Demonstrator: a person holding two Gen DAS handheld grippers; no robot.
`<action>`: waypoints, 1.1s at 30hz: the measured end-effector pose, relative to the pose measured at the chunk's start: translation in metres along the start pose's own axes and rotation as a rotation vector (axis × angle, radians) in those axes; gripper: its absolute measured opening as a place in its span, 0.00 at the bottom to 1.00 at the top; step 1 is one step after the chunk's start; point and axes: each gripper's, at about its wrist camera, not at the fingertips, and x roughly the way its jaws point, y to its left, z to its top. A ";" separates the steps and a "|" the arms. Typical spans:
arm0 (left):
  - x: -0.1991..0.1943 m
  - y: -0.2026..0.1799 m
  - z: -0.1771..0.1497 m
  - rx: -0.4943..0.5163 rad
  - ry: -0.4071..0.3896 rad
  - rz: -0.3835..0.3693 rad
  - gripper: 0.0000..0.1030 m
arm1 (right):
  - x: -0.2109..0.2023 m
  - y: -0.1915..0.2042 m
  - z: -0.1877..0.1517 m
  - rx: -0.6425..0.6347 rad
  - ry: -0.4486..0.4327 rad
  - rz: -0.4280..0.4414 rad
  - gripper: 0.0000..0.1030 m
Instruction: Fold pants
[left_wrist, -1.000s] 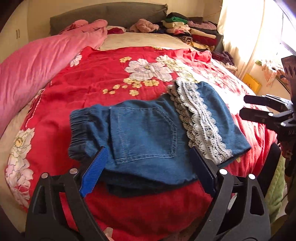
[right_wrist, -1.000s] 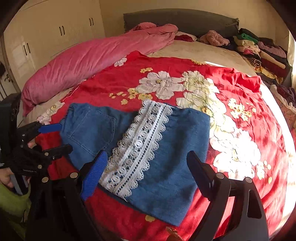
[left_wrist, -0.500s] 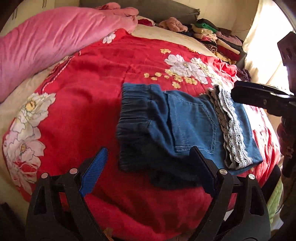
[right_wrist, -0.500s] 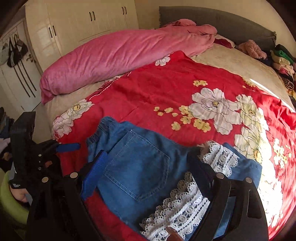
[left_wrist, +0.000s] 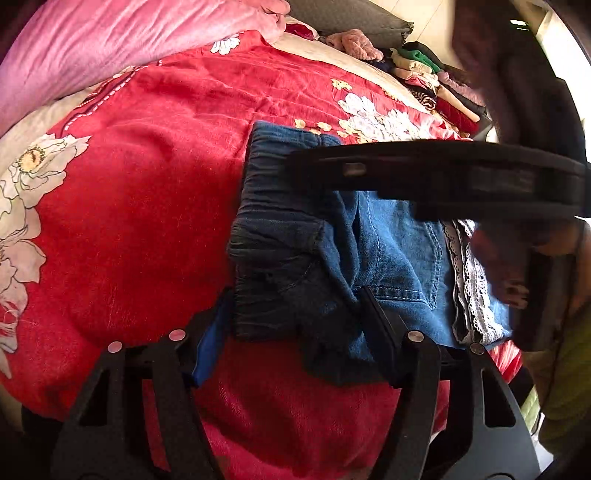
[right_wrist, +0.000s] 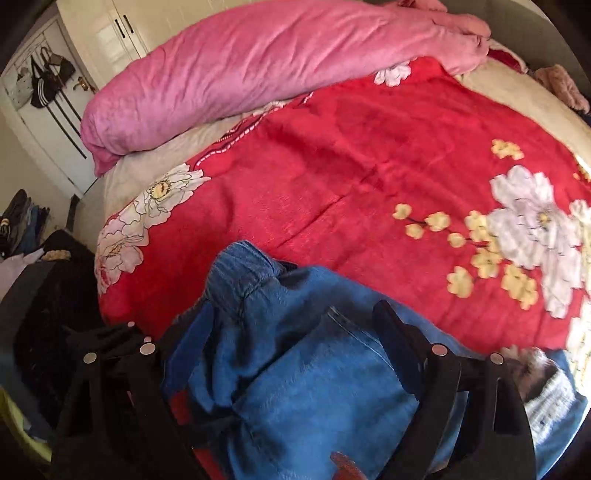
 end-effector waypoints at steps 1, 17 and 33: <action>0.000 0.001 0.000 -0.004 0.000 -0.003 0.57 | 0.006 -0.002 0.001 0.014 0.003 0.016 0.84; -0.017 -0.012 0.009 -0.041 -0.043 -0.120 0.81 | -0.073 -0.060 -0.033 0.148 -0.260 0.326 0.30; 0.014 -0.146 0.032 0.117 -0.026 -0.355 0.74 | -0.171 -0.141 -0.113 0.309 -0.456 0.202 0.61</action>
